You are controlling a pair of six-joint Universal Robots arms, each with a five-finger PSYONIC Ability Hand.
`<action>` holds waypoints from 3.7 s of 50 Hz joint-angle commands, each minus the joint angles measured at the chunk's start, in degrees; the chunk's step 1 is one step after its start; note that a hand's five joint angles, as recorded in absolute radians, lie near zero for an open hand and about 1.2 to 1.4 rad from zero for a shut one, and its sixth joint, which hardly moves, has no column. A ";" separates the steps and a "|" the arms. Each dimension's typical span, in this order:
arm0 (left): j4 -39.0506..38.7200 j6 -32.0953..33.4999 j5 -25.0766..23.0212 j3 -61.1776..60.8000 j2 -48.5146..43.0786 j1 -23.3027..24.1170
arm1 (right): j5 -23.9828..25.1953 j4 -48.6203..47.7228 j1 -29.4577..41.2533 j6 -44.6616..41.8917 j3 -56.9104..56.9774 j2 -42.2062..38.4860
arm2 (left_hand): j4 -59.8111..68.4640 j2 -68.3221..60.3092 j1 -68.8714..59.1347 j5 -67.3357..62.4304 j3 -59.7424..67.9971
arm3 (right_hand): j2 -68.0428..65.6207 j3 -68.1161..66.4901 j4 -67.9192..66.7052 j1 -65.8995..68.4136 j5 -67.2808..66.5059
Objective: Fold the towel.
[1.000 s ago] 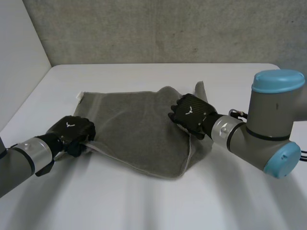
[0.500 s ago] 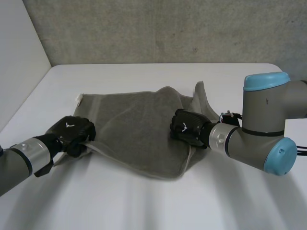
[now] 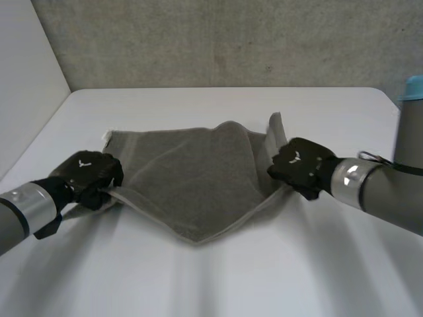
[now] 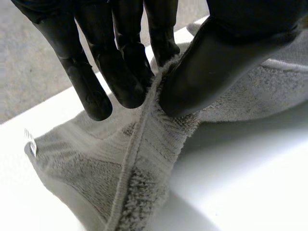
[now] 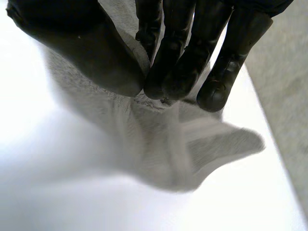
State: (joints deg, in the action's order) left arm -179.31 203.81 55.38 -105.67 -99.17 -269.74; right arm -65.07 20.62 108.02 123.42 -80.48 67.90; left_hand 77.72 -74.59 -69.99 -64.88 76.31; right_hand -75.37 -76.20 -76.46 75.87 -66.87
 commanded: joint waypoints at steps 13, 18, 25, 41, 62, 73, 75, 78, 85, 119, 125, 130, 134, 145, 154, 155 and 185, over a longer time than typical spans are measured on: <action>2.83 -2.63 -3.71 1.51 -1.60 -2.29 | -2.70 0.91 -4.84 9.29 -6.99 5.42 | 2.28 -5.41 -10.01 -5.12 3.69 | -4.63 -3.80 -3.54 4.13 -3.13; 3.96 0.27 -2.65 15.36 -14.96 0.34 | -3.22 -2.15 -3.26 10.34 6.61 -2.75 | 2.28 -5.41 -10.01 -5.12 3.69 | -4.63 -3.80 -3.54 4.13 -3.13; 7.22 -0.86 2.61 41.70 -24.91 5.70 | -9.53 -8.65 1.49 13.76 30.05 -12.68 | 2.28 -5.41 -10.01 -5.12 3.69 | -4.63 -3.80 -3.54 4.13 -3.13; -0.42 -28.18 13.00 92.50 -29.68 9.14 | -18.43 -24.05 1.58 22.56 60.37 -16.58 | 2.28 -5.41 -10.01 -5.12 3.69 | -4.63 -3.80 -3.54 4.13 -3.13; -11.67 -25.48 4.47 37.38 -25.19 6.50 | -14.56 -18.08 0.70 20.54 21.95 -14.55 | 2.28 -5.41 -10.01 -5.12 3.69 | -4.63 -3.80 -3.54 4.13 -3.13; -5.70 -16.60 4.29 22.00 -14.03 2.02 | -13.86 -3.05 0.35 19.57 10.43 -7.78 | 2.28 -5.41 -10.01 -5.12 3.69 | -4.63 -3.80 -3.54 4.13 -3.13; -4.65 -15.72 3.60 18.68 -9.14 0.27 | -12.72 -2.43 -0.17 20.62 6.76 -3.76 | 2.28 -5.41 -10.01 -5.12 3.69 | -4.63 -3.80 -3.54 4.13 -3.13; -3.94 -15.81 1.41 15.86 -2.99 -1.31 | -12.19 -2.43 -0.61 21.51 5.60 -1.19 | 2.28 -5.41 -10.01 -5.12 3.69 | -4.63 -3.80 -3.54 4.13 -3.13; -4.38 -15.98 -3.60 10.85 4.68 -4.74 | -5.71 -1.91 -4.39 30.28 2.53 11.37 | 2.28 -5.41 -10.01 -5.12 3.69 | -4.63 -3.80 -3.54 4.13 -3.13; -6.93 -14.14 -3.53 8.20 -12.18 -5.27 | -6.21 -21.24 -3.60 43.22 -12.07 -2.86 | 2.28 -5.41 -10.01 -5.12 3.69 | 20.20 21.03 21.30 -20.71 21.71; -6.93 -14.23 -3.53 8.29 -12.18 -5.10 | -8.32 -21.06 -3.51 43.30 -13.03 -2.68 | 2.28 -5.41 -10.01 -5.12 3.69 | 30.97 31.80 32.06 -31.47 32.47; -6.93 -14.23 -3.53 8.20 -12.18 -5.01 | -10.26 -20.89 -3.25 43.57 -14.09 -2.07 | 2.28 -5.41 -10.01 -5.12 3.69 | 40.22 41.05 41.32 -40.72 41.72; -6.84 -14.32 -3.53 8.20 -12.18 -5.01 | -11.31 -20.80 -1.94 45.84 -14.53 -1.63 | 2.28 -5.41 -10.01 -5.12 3.69 | 42.74 43.57 43.84 -43.25 44.25; -6.84 -14.32 -3.44 8.64 -12.18 -5.01 | -11.22 -20.71 -0.35 51.03 -16.19 -1.45 | 2.28 -5.41 -10.01 -5.12 3.69 | 42.91 43.74 44.01 -43.42 44.42; -6.84 -14.40 -3.53 8.64 -12.18 -5.10 | -12.37 -23.09 1.76 51.04 -16.55 -2.60 | 2.28 -5.41 -10.01 -5.12 3.69 | 37.03 37.85 38.12 -37.53 38.53; -6.84 -14.40 -3.44 8.64 -12.18 -5.10 | -13.15 -24.13 1.76 50.69 -16.11 -3.55 | 2.28 -5.41 -10.01 -5.12 3.69 | 30.20 31.03 31.29 -30.70 31.70; -7.46 -14.84 4.47 0.82 -13.77 -2.99 | -8.50 -23.09 -2.90 50.77 -15.49 5.58 | -31.00 27.87 23.27 28.16 -29.59 | -4.63 -3.80 -3.54 4.13 -3.13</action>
State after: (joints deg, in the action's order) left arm -186.77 189.70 59.48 -103.38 -112.99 -273.97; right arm -73.76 -2.33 104.70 174.30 -94.65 73.09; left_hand 48.04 -47.82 -47.40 -36.80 48.15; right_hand -74.51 -76.25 -76.63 76.85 -66.68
